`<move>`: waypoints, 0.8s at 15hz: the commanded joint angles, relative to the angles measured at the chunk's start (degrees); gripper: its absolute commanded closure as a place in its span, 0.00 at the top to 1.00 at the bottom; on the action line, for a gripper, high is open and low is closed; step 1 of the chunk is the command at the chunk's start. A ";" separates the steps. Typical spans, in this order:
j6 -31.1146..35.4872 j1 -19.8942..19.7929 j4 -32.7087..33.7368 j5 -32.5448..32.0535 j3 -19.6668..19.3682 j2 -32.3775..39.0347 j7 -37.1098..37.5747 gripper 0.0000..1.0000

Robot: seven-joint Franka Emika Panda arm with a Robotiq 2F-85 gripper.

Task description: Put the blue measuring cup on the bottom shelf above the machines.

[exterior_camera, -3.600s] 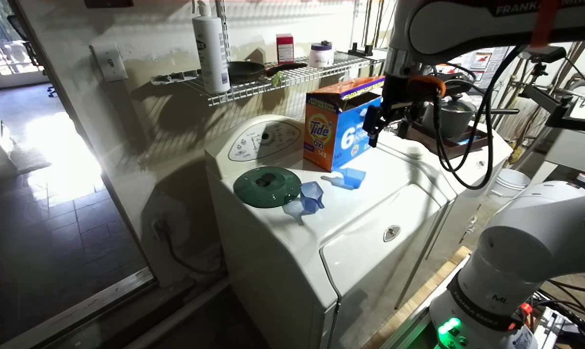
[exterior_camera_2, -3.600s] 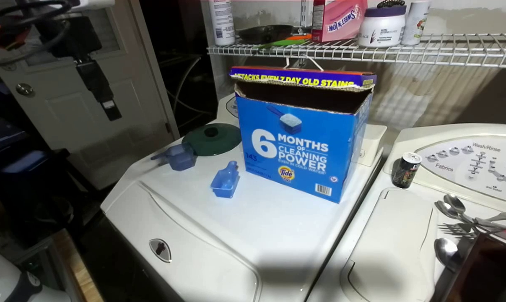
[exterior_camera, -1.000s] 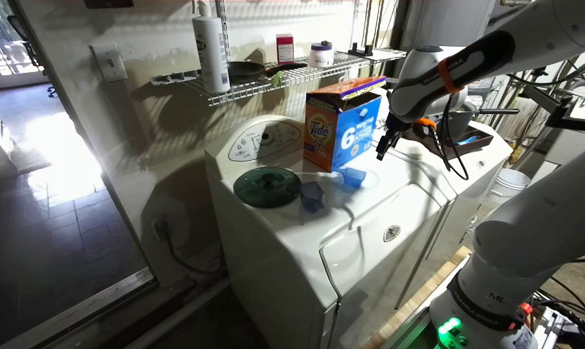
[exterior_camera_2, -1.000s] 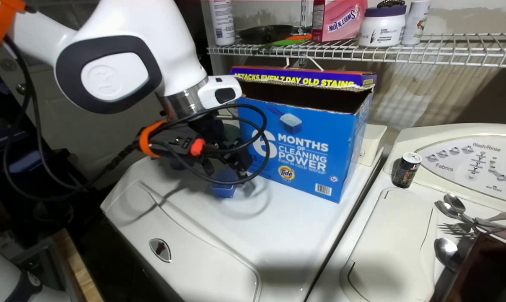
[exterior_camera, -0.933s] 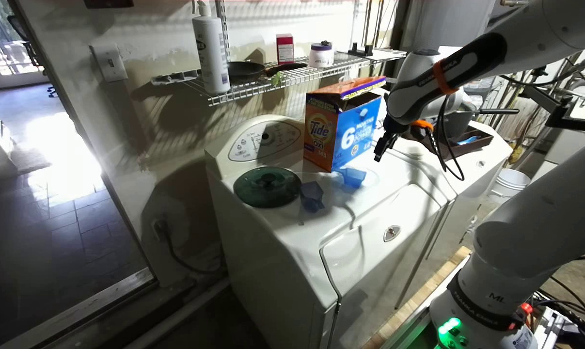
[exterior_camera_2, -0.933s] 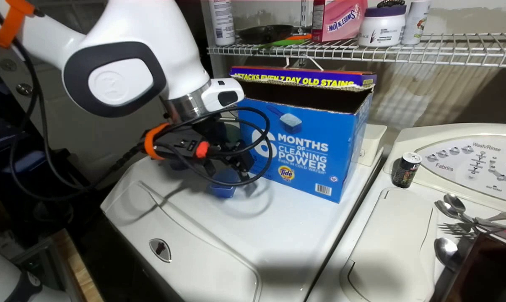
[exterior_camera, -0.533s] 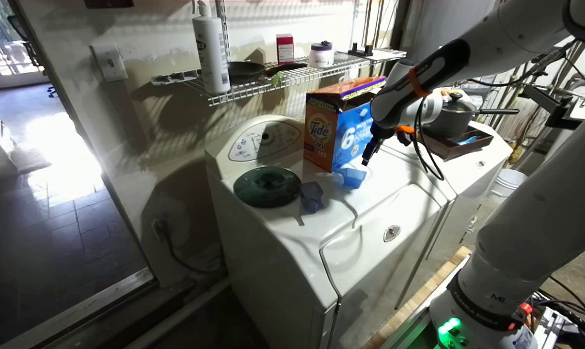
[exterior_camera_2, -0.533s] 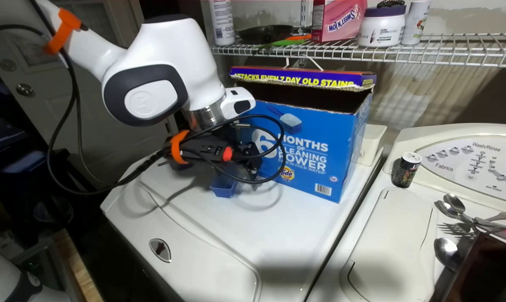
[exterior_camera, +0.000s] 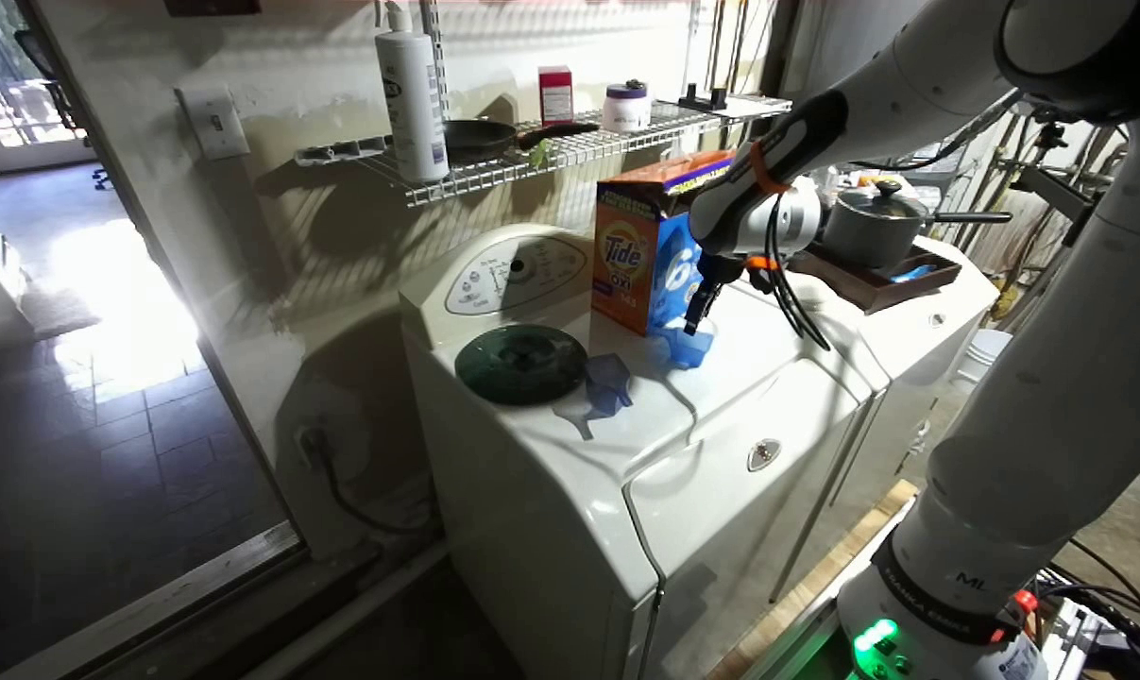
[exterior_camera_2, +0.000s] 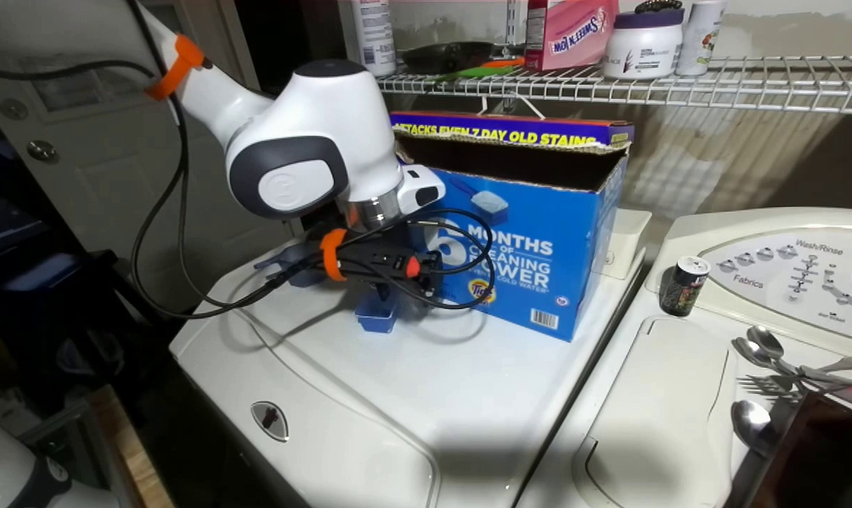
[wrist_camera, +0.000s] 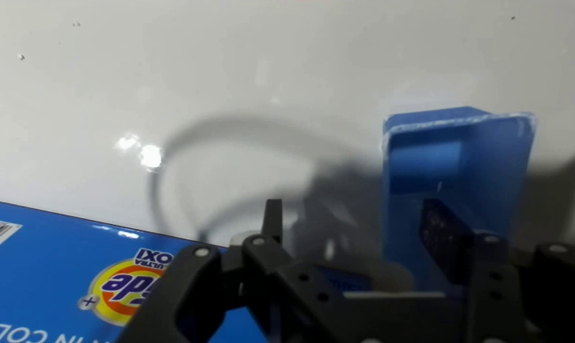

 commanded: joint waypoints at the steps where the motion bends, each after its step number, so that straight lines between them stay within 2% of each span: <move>1: -0.74 -2.15 3.23 1.83 2.68 3.81 -2.70 0.44; 7: -3.39 -4.16 3.20 -1.07 3.71 3.32 -1.09 0.04; 8: -4.33 -4.27 2.91 -2.09 3.54 2.45 -0.29 0.00; 12: -7.70 -4.70 2.58 -8.18 2.52 -1.20 4.03 0.01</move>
